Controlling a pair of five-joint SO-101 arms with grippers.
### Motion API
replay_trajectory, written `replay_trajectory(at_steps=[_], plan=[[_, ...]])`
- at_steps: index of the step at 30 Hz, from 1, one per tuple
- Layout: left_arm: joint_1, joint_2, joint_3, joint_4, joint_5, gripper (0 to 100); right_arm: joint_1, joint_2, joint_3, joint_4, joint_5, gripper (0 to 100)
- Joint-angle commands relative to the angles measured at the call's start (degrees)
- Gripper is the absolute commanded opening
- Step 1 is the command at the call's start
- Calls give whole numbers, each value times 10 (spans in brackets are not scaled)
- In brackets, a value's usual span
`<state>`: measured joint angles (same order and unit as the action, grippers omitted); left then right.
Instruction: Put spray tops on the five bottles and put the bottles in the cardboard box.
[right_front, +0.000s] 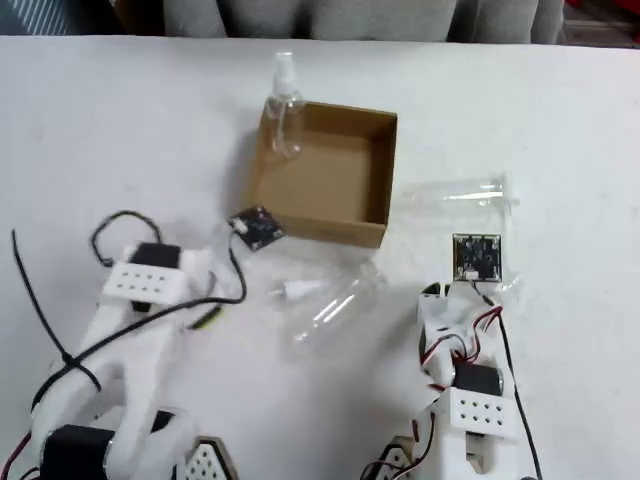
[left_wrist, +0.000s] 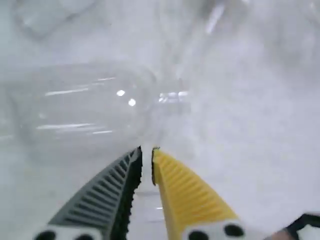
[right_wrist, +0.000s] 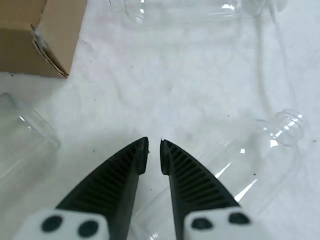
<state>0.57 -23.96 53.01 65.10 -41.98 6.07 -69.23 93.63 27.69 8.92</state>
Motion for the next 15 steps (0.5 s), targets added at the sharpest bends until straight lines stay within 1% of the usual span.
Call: replay_trajectory(at_steps=[1,3,8,15], plan=[[-37,-1,-28,15,-71,45,-2,-4,-4,-6,4,16],[-41,-1,-33,27,-72,45,-2,-4,-4,-6,4,16],[-42,-15,-43,26,-72,47,-3,-4,-4,-6,4,16],[-42,-83,-49,27,-72,50,-3,-4,-4,-6,4,16]])
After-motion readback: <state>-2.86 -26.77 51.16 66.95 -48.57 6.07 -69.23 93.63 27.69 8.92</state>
